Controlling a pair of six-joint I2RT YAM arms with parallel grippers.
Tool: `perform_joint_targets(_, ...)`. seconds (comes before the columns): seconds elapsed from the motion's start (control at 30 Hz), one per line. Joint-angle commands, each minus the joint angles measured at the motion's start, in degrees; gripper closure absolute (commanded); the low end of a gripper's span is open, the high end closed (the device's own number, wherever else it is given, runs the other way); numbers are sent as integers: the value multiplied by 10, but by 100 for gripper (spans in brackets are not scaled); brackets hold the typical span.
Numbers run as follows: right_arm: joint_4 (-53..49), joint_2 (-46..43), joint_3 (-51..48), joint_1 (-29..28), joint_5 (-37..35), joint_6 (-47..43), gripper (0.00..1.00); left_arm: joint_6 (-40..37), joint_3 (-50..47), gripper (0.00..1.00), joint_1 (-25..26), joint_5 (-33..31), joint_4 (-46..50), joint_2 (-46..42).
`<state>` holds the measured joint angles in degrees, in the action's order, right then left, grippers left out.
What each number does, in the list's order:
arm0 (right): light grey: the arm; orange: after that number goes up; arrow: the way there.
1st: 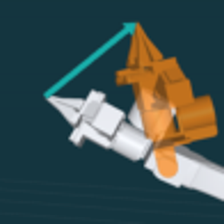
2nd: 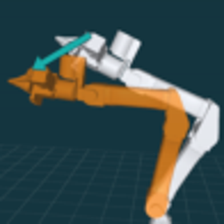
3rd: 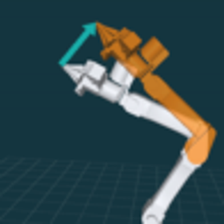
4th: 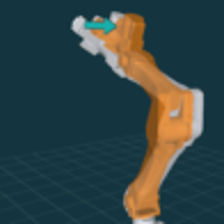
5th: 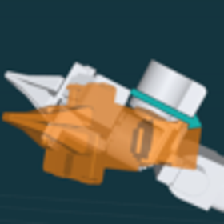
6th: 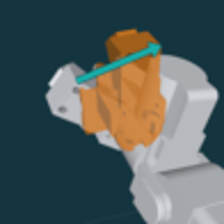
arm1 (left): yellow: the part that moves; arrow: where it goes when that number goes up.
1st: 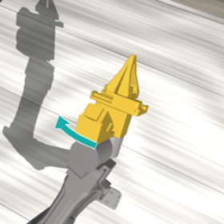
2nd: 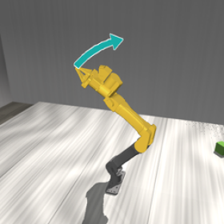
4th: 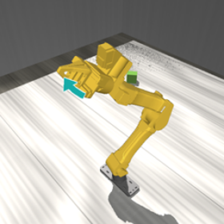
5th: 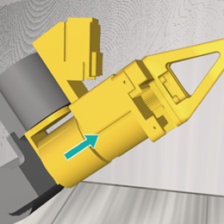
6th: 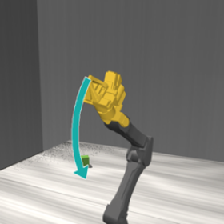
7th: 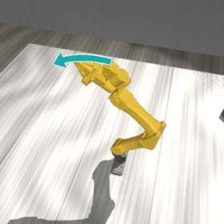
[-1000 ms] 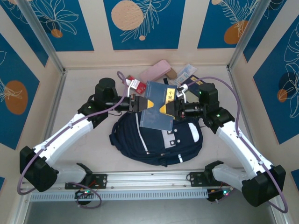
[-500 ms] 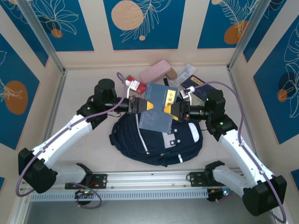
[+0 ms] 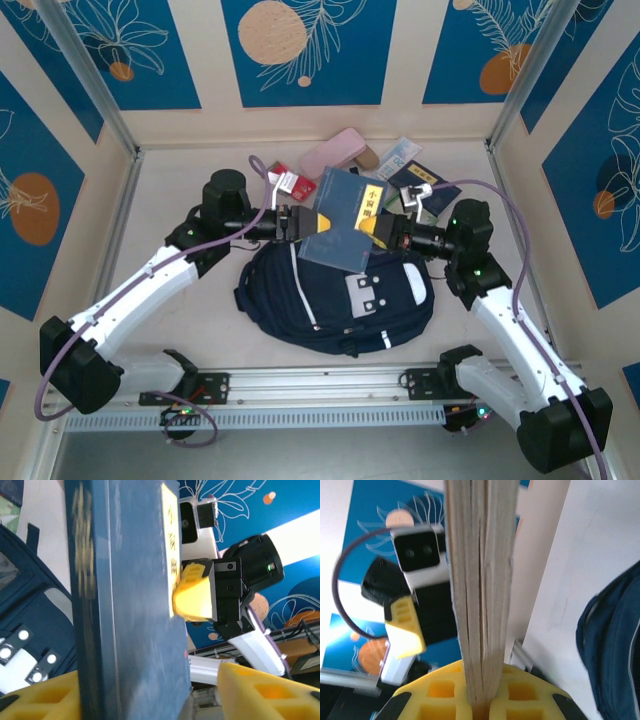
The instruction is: Pack books, pencil case, and school supplies into a backpack
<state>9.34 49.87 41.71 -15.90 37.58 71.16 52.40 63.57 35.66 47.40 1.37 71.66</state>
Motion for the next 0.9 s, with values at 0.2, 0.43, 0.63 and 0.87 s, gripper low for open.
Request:
perform_joint_targets(0.2,190,-19,-34,-67,-364,87,100,158,-18,31,3,-95,-170,29)
perform_joint_targets(0.43,194,29,12,-121,-452,90,100,251,-51,33,12,-225,-305,38)
perform_joint_targets(0.63,194,45,20,-148,-503,107,100,248,-31,39,27,-250,-330,58)
perform_joint_targets(0.87,192,50,16,-157,-513,135,100,249,-37,51,41,-273,-362,75)
